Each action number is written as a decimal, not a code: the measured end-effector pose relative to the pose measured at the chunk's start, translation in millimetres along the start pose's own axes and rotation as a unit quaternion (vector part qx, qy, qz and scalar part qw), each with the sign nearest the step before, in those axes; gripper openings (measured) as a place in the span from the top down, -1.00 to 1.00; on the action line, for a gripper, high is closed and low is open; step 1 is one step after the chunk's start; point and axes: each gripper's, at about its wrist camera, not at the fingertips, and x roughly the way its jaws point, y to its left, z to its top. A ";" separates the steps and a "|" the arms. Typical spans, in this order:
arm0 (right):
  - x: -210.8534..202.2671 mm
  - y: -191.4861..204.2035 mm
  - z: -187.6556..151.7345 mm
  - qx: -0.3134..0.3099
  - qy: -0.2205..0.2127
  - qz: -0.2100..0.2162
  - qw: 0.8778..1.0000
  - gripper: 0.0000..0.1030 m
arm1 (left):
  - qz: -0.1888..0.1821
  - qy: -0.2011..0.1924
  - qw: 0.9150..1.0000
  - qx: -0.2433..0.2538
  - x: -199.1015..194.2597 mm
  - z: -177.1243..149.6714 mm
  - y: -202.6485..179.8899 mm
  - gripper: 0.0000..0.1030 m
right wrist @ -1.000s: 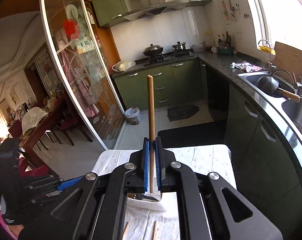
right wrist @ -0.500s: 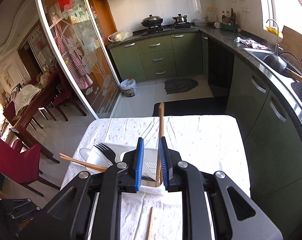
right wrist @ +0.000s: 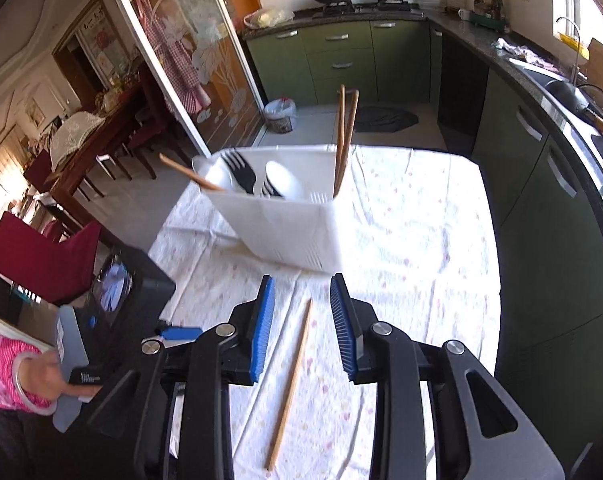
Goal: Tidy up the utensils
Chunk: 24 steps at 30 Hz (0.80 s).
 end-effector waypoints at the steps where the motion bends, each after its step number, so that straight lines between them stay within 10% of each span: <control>1: 7.4 -1.8 -7.0 0.002 0.019 0.004 1.000 0.30 | 0.002 0.005 1.000 -0.002 3.4 1.1 -0.6 0.34; 24: 95.9 -3.9 -47.9 -0.012 0.179 -0.013 0.984 0.23 | 0.040 0.038 0.998 -0.014 40.1 12.2 -19.4 0.86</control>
